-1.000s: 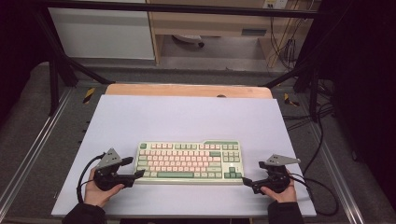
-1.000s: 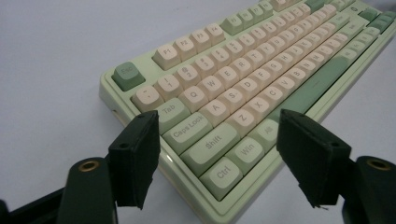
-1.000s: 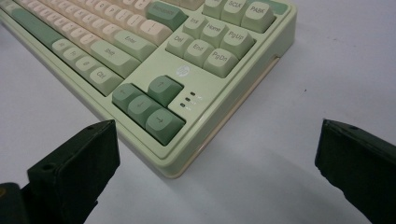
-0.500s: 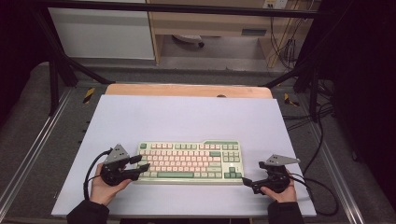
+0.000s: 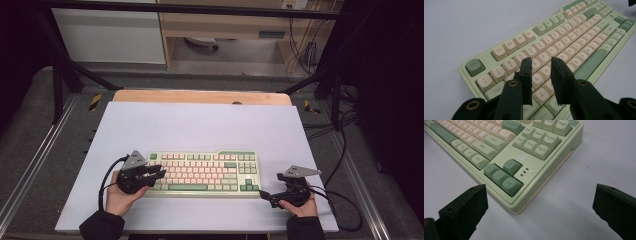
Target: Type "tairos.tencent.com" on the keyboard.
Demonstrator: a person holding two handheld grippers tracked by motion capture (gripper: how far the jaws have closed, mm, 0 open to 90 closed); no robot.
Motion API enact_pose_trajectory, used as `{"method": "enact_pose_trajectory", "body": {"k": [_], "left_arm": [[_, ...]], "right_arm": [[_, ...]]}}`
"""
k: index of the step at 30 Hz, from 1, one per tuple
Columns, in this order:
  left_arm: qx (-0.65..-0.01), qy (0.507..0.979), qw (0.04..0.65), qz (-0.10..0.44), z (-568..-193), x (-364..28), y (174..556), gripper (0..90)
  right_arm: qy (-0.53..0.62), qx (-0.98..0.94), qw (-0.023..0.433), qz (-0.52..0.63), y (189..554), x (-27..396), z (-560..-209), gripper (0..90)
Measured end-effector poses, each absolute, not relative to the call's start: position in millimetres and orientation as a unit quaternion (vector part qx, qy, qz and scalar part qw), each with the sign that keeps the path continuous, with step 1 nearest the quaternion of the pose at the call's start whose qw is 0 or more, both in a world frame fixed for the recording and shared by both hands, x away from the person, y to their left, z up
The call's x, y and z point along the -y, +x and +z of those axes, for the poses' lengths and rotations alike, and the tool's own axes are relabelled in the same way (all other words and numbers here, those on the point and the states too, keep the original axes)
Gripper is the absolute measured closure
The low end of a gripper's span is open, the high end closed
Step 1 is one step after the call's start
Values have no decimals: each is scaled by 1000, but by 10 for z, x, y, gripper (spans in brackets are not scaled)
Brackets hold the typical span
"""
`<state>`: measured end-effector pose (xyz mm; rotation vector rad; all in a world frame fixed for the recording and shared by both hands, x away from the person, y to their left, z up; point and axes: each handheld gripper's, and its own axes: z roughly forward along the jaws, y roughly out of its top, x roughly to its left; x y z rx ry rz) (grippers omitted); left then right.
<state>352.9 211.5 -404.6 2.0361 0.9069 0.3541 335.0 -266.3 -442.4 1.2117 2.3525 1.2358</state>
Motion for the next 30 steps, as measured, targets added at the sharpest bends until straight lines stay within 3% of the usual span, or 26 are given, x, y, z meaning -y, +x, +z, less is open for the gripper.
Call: {"method": "enact_pose_trajectory", "body": {"k": [14, 30], "left_arm": [[-355, 821, 427, 129, -4068, -1884, 3643, 888], [-351, 827, 420, 128, -4150, -1637, 3764, 900]], "right_arm": [[413, -802, 108, 419, 3349, 2659, -4427, 3], [412, -802, 108, 419, 3350, 2656, -4431, 3]]}}
